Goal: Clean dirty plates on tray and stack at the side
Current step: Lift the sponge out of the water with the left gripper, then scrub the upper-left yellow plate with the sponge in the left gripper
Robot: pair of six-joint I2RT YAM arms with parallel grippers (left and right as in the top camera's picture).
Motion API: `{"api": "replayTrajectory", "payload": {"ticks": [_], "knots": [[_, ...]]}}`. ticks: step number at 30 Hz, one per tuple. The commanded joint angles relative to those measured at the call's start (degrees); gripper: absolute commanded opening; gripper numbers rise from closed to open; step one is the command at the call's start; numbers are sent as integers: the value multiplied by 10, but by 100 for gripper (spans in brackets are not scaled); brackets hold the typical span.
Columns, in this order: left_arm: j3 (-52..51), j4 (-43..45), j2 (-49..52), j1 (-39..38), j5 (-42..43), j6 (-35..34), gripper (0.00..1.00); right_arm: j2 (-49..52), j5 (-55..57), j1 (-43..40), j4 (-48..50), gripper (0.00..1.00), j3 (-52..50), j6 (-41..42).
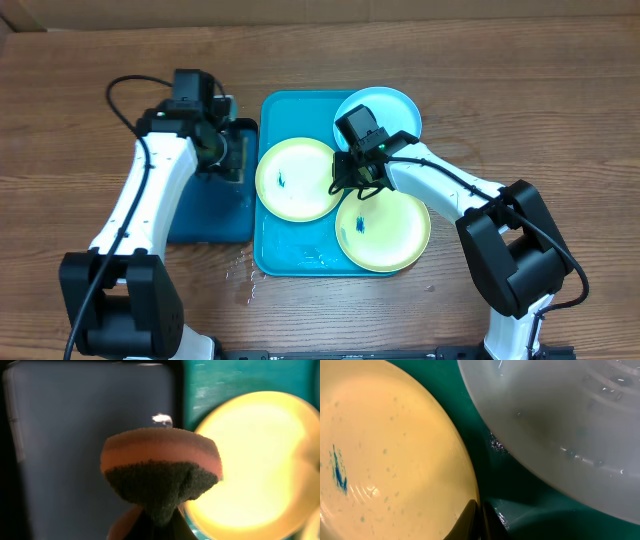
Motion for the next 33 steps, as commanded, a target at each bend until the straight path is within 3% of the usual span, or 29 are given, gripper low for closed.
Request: {"api": "replayTrajectory", "payload": {"ticks": [1,11,33], "knots": [[9,6,-5,-31,64,12,4,5,-15,-1,3,4,14,2],[8,31,10,-90,57,-68,4,5,-13,-1,-2,4,14,3],[8,31,61,-101,48,-74,4,-28,27,-5,-25,4,14,7]]}}
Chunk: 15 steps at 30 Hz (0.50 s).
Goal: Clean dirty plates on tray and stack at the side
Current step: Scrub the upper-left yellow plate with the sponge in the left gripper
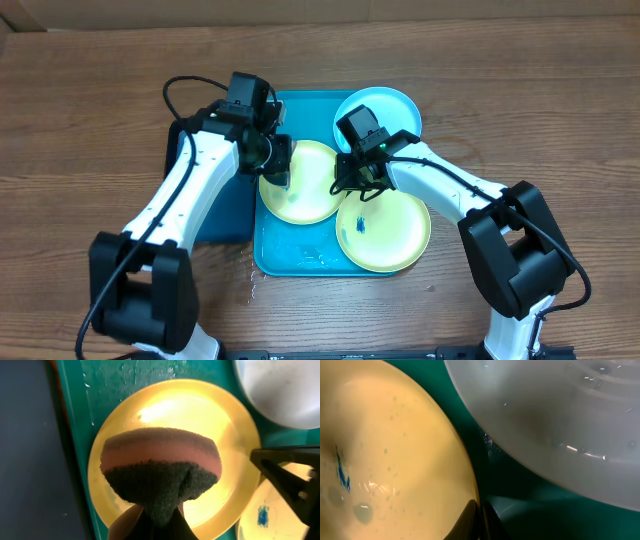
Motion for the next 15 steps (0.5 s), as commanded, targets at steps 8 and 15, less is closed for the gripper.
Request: {"api": "replayTrajectory", "payload": {"ticks": [8,15], "knots": [[8,2,79,-6,-22,-12,4,-23,17,-3,-2,4,12,4],[8,13,117,-7,-35,-13,4,-23,20,-2,-2,4,12,4]]}}
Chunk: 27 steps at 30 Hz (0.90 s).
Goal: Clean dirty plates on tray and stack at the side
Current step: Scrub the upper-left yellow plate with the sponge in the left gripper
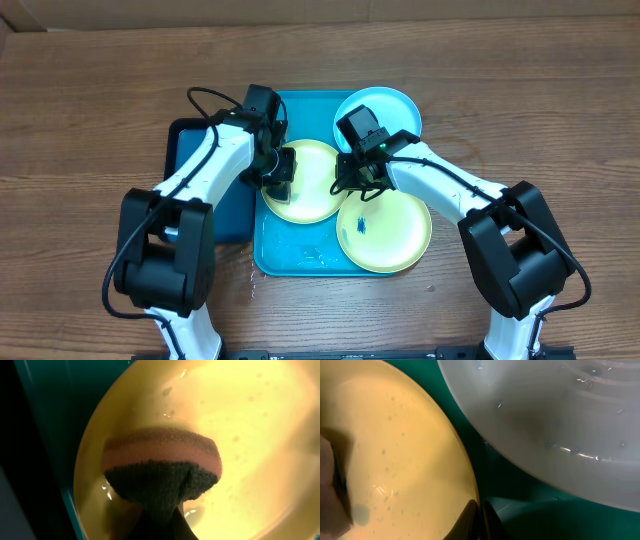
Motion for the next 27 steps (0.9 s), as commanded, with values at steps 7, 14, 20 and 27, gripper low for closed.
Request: {"api": "replayTrajectory", "payload": {"ticks": [7,14,20,27], "knots": [[8,14,59,-7,42,-18,4,-23,11,-2,-2,4,12,4],[16,9,51,3,210,42,4,-23,10,-2,-3,4,12,4],[67,-10,23,25,236,44,4,-23,10,-2,-3,4,12,4],[79,-30,-1,21,105,29,4,-23,10,-2,-3,5,12,4]]}}
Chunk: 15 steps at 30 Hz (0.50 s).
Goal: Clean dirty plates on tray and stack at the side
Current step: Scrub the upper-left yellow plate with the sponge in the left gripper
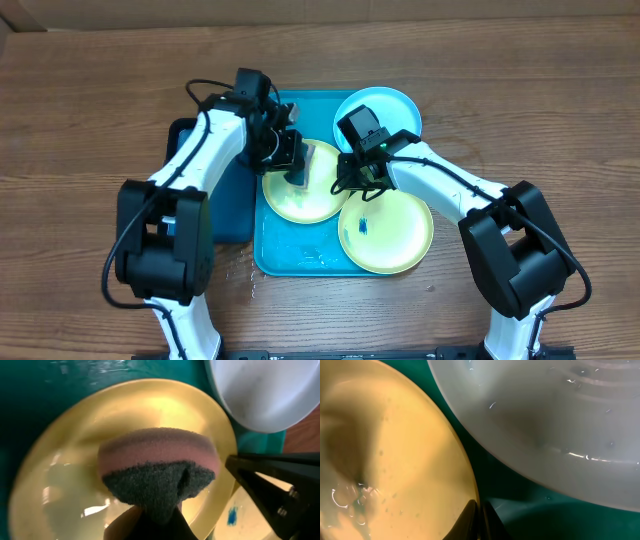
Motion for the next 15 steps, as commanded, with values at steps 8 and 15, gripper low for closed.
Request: {"api": "replayTrajectory", "payload": {"ticks": [8,15], "knots": [[-31,28,-13,-36,-196,-46,4,-23,3,-1,2,6,12,4],[-82,86,-8,-48,-203,-91,4,-23,1,-1,2,6,12,4]]}}
